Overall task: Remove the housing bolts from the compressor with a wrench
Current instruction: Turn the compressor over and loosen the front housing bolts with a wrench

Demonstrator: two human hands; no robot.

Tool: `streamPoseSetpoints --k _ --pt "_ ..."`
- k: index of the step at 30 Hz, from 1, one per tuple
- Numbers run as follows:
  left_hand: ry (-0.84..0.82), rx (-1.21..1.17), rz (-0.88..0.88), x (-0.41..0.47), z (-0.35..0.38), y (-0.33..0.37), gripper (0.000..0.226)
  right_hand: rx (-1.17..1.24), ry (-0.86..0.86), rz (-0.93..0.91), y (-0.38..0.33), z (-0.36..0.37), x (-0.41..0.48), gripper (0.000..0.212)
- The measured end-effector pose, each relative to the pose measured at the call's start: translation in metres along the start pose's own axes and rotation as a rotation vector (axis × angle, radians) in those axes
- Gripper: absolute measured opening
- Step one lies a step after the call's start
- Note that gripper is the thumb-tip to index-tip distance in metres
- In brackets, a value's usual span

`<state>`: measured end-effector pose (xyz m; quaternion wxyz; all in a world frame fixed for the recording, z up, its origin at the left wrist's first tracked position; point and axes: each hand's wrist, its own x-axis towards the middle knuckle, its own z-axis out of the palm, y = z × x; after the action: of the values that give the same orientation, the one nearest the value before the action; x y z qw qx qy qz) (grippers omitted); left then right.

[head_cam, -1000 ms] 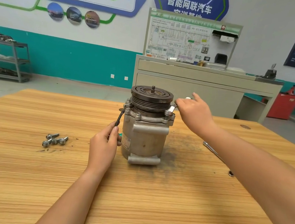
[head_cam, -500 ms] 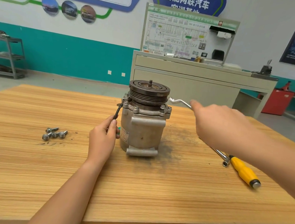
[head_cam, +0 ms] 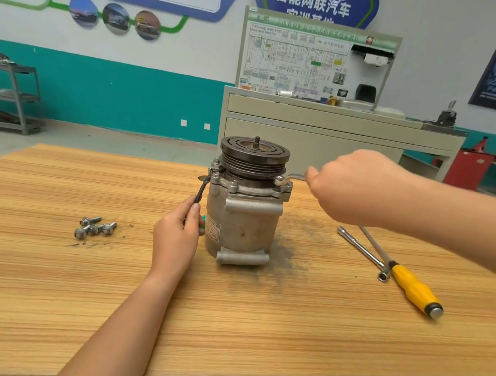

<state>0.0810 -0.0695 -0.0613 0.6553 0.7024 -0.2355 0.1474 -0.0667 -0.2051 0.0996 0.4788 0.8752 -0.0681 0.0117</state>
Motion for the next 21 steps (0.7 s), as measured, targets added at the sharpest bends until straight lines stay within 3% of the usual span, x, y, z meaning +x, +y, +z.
streamPoseSetpoints --k 6,12,17,21 --pt "-0.004 0.001 -0.017 0.001 0.001 -0.001 0.029 0.037 0.081 -0.083 0.024 0.032 0.014 0.041" --pt "0.013 0.0 -0.028 0.004 0.003 -0.004 0.027 0.225 0.243 0.061 0.029 0.069 0.057 0.035" --pt "0.003 0.014 -0.028 0.004 0.002 -0.006 0.028 0.696 0.454 0.312 -0.022 0.103 0.083 0.027" --pt "0.012 0.141 0.006 0.003 0.001 0.002 0.033 1.395 0.699 0.698 -0.04 0.112 0.063 0.021"
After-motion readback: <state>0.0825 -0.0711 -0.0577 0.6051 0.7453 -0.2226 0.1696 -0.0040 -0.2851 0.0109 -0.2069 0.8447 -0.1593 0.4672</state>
